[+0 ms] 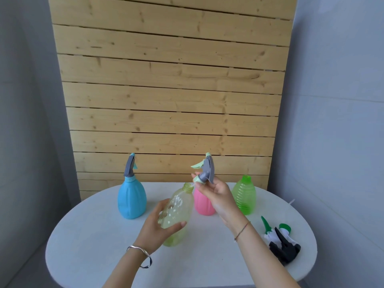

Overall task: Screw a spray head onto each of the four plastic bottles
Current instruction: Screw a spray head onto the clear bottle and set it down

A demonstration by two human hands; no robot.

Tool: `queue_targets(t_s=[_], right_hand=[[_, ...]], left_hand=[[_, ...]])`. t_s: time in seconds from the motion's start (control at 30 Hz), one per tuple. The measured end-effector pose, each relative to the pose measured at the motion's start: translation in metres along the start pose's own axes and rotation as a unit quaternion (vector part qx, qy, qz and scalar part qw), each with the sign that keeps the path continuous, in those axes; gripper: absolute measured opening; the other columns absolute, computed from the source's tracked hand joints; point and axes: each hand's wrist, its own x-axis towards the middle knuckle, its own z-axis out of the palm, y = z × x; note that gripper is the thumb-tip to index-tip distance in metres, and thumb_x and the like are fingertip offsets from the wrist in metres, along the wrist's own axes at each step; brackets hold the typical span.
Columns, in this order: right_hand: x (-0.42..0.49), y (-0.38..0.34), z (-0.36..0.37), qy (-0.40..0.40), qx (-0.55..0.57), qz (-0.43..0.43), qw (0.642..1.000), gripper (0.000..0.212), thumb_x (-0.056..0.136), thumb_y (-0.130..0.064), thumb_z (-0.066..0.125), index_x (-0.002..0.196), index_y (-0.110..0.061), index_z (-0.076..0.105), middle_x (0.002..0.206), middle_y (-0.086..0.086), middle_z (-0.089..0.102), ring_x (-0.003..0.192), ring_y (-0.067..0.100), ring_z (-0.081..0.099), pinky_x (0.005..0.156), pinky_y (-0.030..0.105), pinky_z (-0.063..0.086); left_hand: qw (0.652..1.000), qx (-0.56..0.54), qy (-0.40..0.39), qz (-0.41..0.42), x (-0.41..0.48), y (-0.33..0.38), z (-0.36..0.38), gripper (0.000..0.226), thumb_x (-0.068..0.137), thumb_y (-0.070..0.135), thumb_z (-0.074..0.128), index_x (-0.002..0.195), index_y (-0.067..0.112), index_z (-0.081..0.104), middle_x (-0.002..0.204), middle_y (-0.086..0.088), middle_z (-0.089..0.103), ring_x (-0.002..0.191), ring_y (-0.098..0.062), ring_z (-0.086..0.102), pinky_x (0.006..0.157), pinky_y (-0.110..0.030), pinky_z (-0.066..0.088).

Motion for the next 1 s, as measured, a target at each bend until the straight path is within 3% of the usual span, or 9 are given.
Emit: queue_targets(t_s=[0.13, 0.3, 0.4, 0.53, 0.67, 0.77, 0.9, 1.0], right_hand=[[-0.002, 0.001, 0.001, -0.023, -0.051, -0.014, 0.998, 0.027, 0.089, -0.001, 0.057, 0.115, 0.002, 0.058, 0.119, 0.012, 0.063, 0.098, -0.006, 0.063, 0.078, 0.008, 0.047], [-0.003, -0.006, 0.002, -0.047, -0.075, -0.024, 0.996, 0.024, 0.089, -0.002, 0.057, 0.113, -0.004, 0.059, 0.122, 0.010, 0.063, 0.113, 0.016, 0.061, 0.089, 0.017, 0.049], [-0.005, -0.007, 0.002, -0.053, -0.113, -0.026, 0.992, 0.024, 0.089, -0.005, 0.059, 0.113, -0.007, 0.060, 0.118, 0.008, 0.064, 0.108, 0.014, 0.063, 0.093, 0.020, 0.048], [-0.006, -0.011, 0.002, -0.086, -0.170, -0.015, 0.982, 0.024, 0.088, -0.005, 0.060, 0.112, -0.008, 0.060, 0.110, 0.010, 0.066, 0.097, 0.013, 0.063, 0.091, 0.018, 0.047], [-0.007, -0.013, 0.003, -0.082, -0.249, -0.026, 0.965, 0.022, 0.088, -0.009, 0.061, 0.109, -0.009, 0.062, 0.109, 0.008, 0.068, 0.097, 0.016, 0.065, 0.085, 0.012, 0.047], [-0.007, -0.015, 0.006, -0.062, -0.292, -0.044, 0.953, 0.021, 0.089, -0.013, 0.060, 0.109, -0.010, 0.062, 0.110, 0.010, 0.068, 0.101, 0.021, 0.066, 0.087, 0.019, 0.048], [-0.003, -0.019, 0.006, -0.065, -0.320, -0.064, 0.943, 0.017, 0.089, -0.019, 0.059, 0.106, -0.022, 0.061, 0.104, 0.003, 0.069, 0.099, 0.013, 0.065, 0.088, 0.022, 0.046], [-0.002, -0.009, 0.009, -0.079, -0.357, -0.032, 0.930, 0.022, 0.087, -0.024, 0.060, 0.108, -0.018, 0.063, 0.107, 0.013, 0.066, 0.114, 0.024, 0.056, 0.099, 0.036, 0.046]], left_hand=[[1.000, -0.003, -0.009, 0.004, -0.002, 0.002, 0.002, 0.059, 0.067, 0.039, 0.082, 0.110, 0.048, 0.043, 0.112, 0.025, 0.056, 0.098, 0.019, 0.051, 0.070, 0.001, 0.042], [1.000, -0.013, -0.023, 0.004, -0.002, -0.001, 0.008, 0.064, 0.068, 0.041, 0.080, 0.120, 0.041, 0.042, 0.117, 0.020, 0.057, 0.105, 0.009, 0.054, 0.075, -0.005, 0.045], [0.999, -0.020, -0.043, 0.010, -0.003, -0.003, 0.013, 0.063, 0.070, 0.044, 0.078, 0.120, 0.041, 0.041, 0.119, 0.019, 0.056, 0.105, 0.009, 0.055, 0.080, -0.007, 0.046], [0.998, -0.020, -0.061, 0.015, -0.004, -0.009, 0.018, 0.063, 0.071, 0.042, 0.078, 0.122, 0.039, 0.040, 0.122, 0.012, 0.057, 0.111, -0.003, 0.057, 0.096, -0.026, 0.047], [0.997, -0.002, -0.073, 0.018, -0.004, -0.009, 0.020, 0.064, 0.072, 0.042, 0.077, 0.123, 0.041, 0.037, 0.120, 0.017, 0.055, 0.109, 0.005, 0.053, 0.089, -0.010, 0.042], [0.997, -0.001, -0.075, 0.015, -0.003, -0.008, 0.021, 0.063, 0.072, 0.040, 0.078, 0.116, 0.049, 0.034, 0.118, 0.020, 0.054, 0.107, 0.010, 0.050, 0.080, 0.002, 0.038], [0.997, -0.002, -0.071, 0.006, -0.002, -0.009, 0.020, 0.063, 0.071, 0.039, 0.078, 0.113, 0.052, 0.033, 0.121, 0.014, 0.054, 0.108, 0.008, 0.049, 0.080, 0.002, 0.037], [0.997, 0.003, -0.071, 0.009, -0.002, -0.010, 0.020, 0.064, 0.070, 0.043, 0.078, 0.114, 0.053, 0.033, 0.121, 0.014, 0.054, 0.110, 0.007, 0.050, 0.081, 0.000, 0.039]])
